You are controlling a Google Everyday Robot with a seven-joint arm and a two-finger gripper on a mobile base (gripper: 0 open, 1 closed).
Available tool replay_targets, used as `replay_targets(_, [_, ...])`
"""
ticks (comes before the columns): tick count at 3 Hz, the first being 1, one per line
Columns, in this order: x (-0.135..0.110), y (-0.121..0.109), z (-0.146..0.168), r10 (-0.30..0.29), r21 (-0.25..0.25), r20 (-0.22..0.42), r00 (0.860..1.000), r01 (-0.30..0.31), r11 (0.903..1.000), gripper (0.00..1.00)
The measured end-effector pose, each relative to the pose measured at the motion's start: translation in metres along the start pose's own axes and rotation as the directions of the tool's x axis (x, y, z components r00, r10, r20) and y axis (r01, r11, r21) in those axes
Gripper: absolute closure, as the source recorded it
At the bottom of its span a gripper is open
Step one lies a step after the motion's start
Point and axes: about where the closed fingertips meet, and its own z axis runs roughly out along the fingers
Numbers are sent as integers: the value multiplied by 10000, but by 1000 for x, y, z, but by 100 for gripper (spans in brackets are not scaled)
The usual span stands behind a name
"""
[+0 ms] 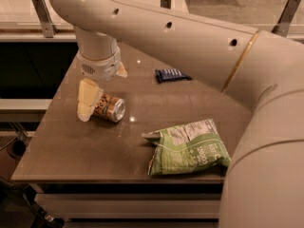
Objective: Place orange can upright
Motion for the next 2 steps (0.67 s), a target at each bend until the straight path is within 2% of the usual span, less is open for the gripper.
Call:
replay_targets(1, [2, -1, 1, 38, -11, -21, 10000, -38, 10000, 0])
replay_targets(2, [3, 3, 3, 3, 27, -91, 10000, -3, 10000, 16])
